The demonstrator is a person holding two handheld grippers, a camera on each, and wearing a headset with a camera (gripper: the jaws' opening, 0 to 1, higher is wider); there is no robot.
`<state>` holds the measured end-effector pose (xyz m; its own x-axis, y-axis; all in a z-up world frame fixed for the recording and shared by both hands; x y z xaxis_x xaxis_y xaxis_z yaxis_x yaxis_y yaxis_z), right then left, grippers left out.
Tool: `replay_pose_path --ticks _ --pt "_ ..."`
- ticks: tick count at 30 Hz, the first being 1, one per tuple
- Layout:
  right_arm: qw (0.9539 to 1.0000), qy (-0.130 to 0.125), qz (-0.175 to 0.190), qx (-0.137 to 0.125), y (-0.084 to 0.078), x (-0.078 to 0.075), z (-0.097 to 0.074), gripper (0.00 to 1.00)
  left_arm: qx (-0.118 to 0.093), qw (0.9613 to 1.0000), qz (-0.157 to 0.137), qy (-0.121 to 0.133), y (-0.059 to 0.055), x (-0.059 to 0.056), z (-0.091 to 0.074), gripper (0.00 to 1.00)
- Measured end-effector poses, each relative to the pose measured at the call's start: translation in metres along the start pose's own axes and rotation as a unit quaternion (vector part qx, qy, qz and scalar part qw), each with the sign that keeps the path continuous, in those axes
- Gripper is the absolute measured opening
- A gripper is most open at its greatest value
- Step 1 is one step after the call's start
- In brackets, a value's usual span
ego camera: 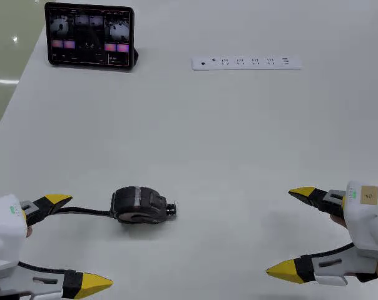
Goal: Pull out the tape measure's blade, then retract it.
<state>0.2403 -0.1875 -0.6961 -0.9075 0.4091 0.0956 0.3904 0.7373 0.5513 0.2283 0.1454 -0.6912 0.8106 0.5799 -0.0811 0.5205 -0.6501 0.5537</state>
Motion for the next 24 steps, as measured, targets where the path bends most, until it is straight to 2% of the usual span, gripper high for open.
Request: replay_pose_path --ticks 24 --pt "0.9996 0.015 -0.02 -0.011 0.022 -0.015 0.021 0.88 0.011 0.9986 0.047 -0.024 0.025 0.014 0.021 0.95"
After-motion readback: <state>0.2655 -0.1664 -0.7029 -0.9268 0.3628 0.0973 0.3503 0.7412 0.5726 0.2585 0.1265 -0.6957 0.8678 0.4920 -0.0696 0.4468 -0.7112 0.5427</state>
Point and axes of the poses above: the centre of the closed fingertips' face, and the gripper's own axes: z roughly forward along the fingers, x roughly to its left, y roughly out of its top, the point moved 5 cm from there along -z, roughly backward along the fingers, and after that the axes turned 13 degrees about x, right-handed, at the moved point
